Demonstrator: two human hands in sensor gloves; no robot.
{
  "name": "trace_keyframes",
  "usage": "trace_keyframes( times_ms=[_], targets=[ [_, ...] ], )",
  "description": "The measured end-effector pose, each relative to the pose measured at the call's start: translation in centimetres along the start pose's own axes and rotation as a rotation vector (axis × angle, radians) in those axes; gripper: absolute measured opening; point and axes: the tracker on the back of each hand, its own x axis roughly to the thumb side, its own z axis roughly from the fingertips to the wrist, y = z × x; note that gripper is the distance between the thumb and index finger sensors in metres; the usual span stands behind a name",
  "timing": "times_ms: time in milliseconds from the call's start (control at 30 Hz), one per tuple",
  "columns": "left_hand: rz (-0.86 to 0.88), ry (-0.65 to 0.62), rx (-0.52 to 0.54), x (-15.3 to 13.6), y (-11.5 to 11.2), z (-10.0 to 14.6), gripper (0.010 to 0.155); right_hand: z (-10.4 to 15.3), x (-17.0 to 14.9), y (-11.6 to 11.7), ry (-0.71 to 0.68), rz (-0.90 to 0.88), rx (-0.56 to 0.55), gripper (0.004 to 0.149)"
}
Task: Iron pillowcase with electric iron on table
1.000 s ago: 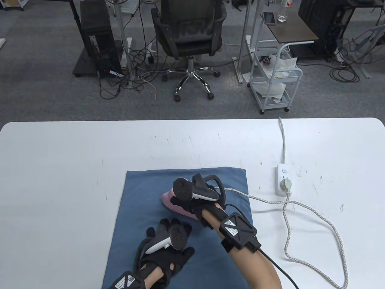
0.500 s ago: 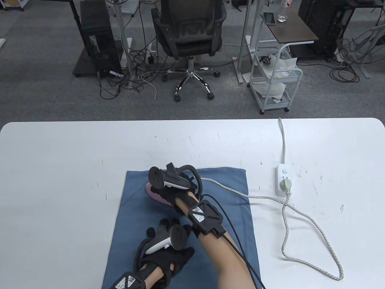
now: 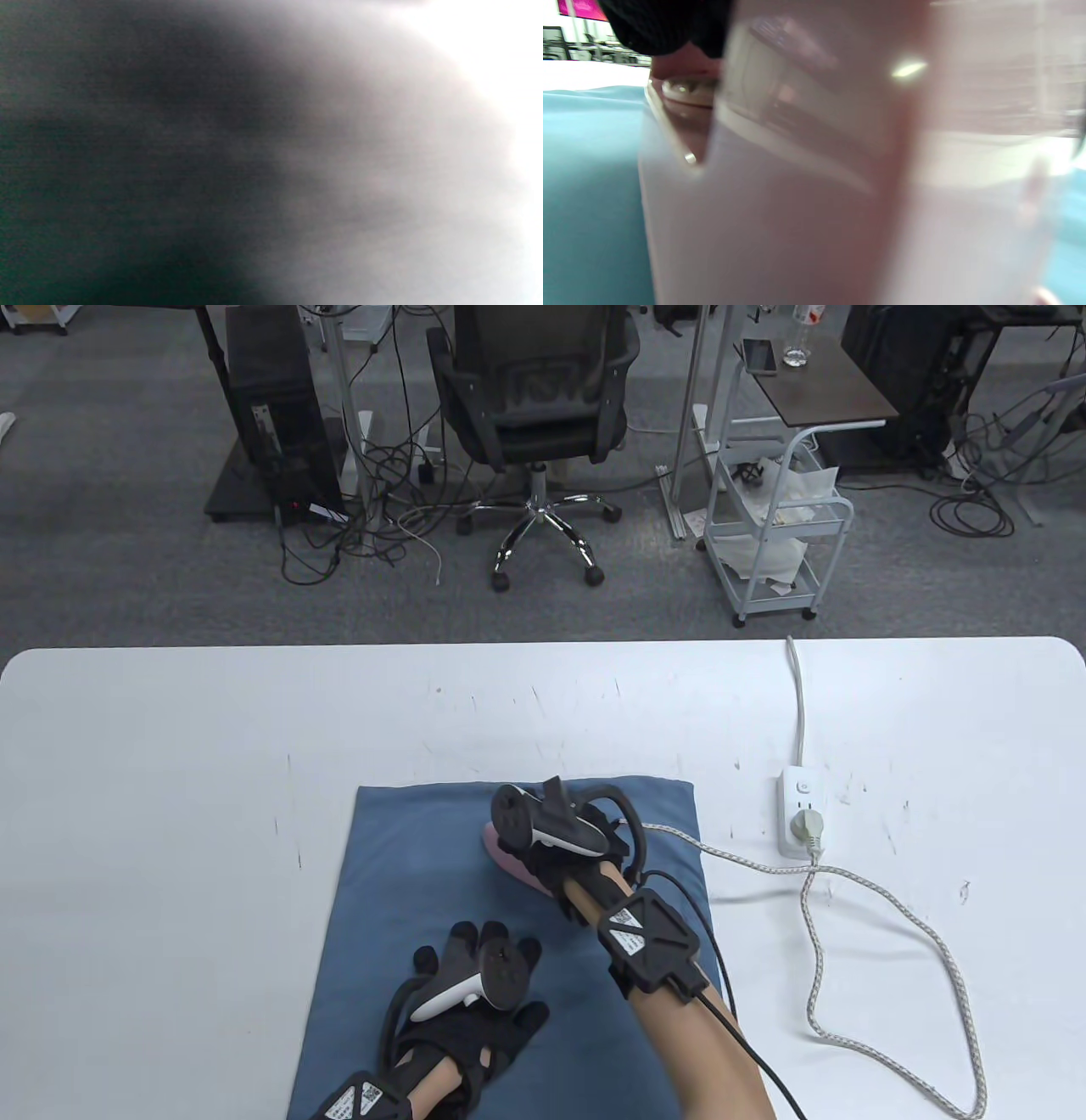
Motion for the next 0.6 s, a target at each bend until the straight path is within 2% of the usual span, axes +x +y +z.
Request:
trace_keyframes(
  times_ms=[233,333,467,600],
  targets=[
    [-0.001,0.000,0.000,0.0,0.0,0.0,0.075,3.7,-7.8,0.3,0.181,0.018,0.024,0.069],
    [-0.001,0.000,-0.001,0.0,0.0,0.0,0.075,4.5,-10.0,0.4,0.236,0.025,0.019,0.069],
    [-0.001,0.000,-0.001,0.0,0.0,0.0,0.075,5.0,-11.9,0.5,0.300,0.014,0.007,0.069],
    [-0.001,0.000,0.000,0.0,0.0,0.0,0.075,5.5,-12.4,0.4,0.324,-0.033,-0.009,0.068]
  ],
)
